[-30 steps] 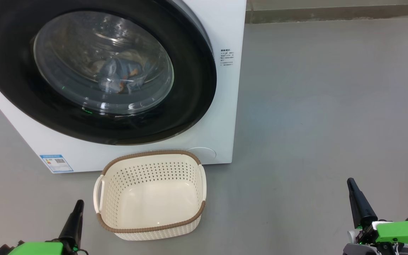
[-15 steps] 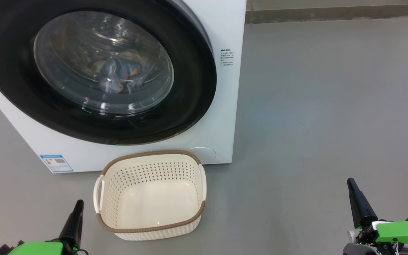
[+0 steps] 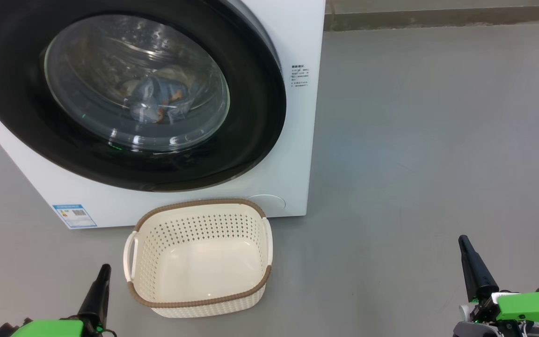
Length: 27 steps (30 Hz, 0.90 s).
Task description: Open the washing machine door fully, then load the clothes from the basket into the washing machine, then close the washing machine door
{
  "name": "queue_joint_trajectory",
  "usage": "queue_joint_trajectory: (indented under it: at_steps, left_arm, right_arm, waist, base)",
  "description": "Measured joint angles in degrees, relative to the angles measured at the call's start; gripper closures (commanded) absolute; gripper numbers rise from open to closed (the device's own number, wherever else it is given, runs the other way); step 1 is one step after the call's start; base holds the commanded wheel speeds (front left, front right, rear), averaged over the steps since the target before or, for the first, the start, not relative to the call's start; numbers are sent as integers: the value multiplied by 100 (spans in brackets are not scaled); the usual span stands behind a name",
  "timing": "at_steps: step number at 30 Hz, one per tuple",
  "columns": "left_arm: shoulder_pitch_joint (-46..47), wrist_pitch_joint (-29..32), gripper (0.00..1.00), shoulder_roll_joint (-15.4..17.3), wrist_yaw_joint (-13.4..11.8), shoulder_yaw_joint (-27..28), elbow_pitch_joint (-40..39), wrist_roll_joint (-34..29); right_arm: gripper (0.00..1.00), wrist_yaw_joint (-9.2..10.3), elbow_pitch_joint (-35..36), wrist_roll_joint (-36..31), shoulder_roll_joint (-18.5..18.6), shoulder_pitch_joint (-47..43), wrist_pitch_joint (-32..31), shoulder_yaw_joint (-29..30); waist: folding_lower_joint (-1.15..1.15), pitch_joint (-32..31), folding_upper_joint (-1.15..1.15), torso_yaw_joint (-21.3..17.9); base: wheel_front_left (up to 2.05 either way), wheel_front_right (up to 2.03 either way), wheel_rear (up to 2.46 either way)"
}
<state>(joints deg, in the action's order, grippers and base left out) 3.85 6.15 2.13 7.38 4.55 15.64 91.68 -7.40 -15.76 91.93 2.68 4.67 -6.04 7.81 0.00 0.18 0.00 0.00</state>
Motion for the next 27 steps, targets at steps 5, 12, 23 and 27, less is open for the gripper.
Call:
queue_joint_trajectory:
  at_steps: [5,12,23,27]
  left_arm:
    - [0,-1,100,0,0,0,0,0]
    - [0,0,100,0,0,0,0,0]
    - [0,-1,100,0,0,0,0,0]
    - [0,-1,100,0,0,0,0,0]
  right_arm:
    - [100,0,0,0,0,0,0,0]
    - [100,0,0,0,0,0,0,0]
    - [100,0,0,0,0,0,0,0]
    - [100,0,0,0,0,0,0,0]
  waist:
    - [0,0,0,0]
    - [0,0,0,0]
    - [0,0,0,0]
    - [0,0,0,0]
  base:
    - [0,0,0]
    - [0,0,0]
    - [0,0,0]
    - [0,0,0]
